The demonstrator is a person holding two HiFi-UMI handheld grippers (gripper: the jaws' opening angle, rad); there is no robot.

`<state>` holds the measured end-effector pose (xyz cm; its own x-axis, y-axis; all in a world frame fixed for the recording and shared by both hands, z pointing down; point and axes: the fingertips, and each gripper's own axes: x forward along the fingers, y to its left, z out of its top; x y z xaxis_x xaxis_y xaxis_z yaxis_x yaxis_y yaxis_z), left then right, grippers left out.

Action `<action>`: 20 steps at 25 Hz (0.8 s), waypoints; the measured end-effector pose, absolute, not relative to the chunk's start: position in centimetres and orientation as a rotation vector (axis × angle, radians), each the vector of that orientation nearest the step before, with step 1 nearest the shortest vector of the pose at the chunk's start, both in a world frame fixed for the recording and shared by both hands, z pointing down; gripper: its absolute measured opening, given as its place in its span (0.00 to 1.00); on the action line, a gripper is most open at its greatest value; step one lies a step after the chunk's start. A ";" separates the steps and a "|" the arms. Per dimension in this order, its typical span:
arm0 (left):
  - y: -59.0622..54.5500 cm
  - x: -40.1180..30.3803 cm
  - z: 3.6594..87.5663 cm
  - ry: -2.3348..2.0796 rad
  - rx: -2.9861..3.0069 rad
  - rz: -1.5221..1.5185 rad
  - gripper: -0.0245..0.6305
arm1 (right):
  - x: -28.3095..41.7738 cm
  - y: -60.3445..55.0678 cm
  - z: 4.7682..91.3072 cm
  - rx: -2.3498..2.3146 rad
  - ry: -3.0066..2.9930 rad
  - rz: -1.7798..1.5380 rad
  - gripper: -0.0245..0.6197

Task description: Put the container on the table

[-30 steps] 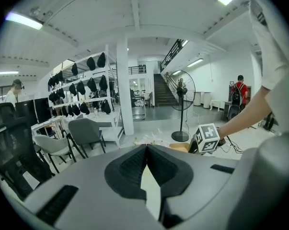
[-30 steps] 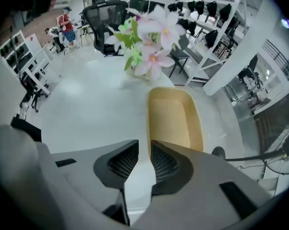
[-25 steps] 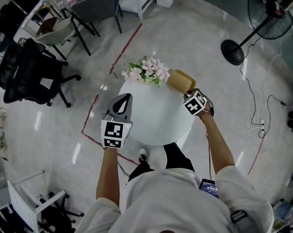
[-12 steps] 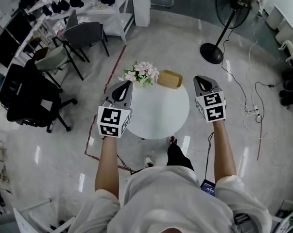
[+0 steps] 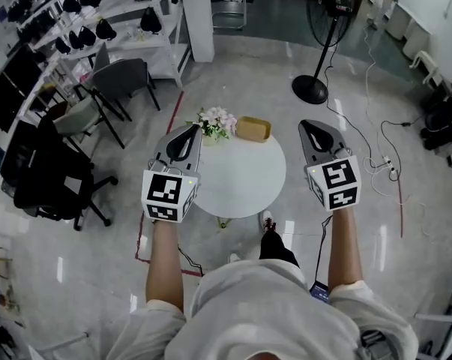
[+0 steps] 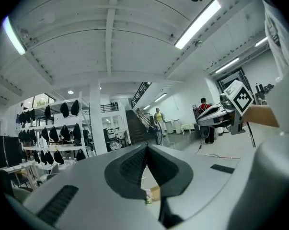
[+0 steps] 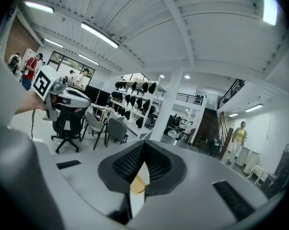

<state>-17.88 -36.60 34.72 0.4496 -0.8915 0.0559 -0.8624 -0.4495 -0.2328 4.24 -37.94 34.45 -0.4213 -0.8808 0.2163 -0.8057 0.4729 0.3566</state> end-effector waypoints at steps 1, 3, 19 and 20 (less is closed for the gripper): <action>-36.3 -17.9 34.3 1.536 -2.521 -0.248 0.06 | 4.1 -37.5 34.1 1.418 -2.355 -0.286 0.06; -35.7 -17.8 33.6 1.524 -2.511 -0.242 0.06 | 3.9 -36.9 33.6 1.420 -2.359 -0.296 0.06; -33.4 -16.8 32.0 1.458 -2.498 -0.244 0.06 | 3.2 -34.6 31.8 1.415 -2.375 -0.345 0.06; -33.4 -16.8 31.8 1.457 -2.498 -0.243 0.06 | 3.2 -34.7 31.7 1.413 -2.375 -0.345 0.06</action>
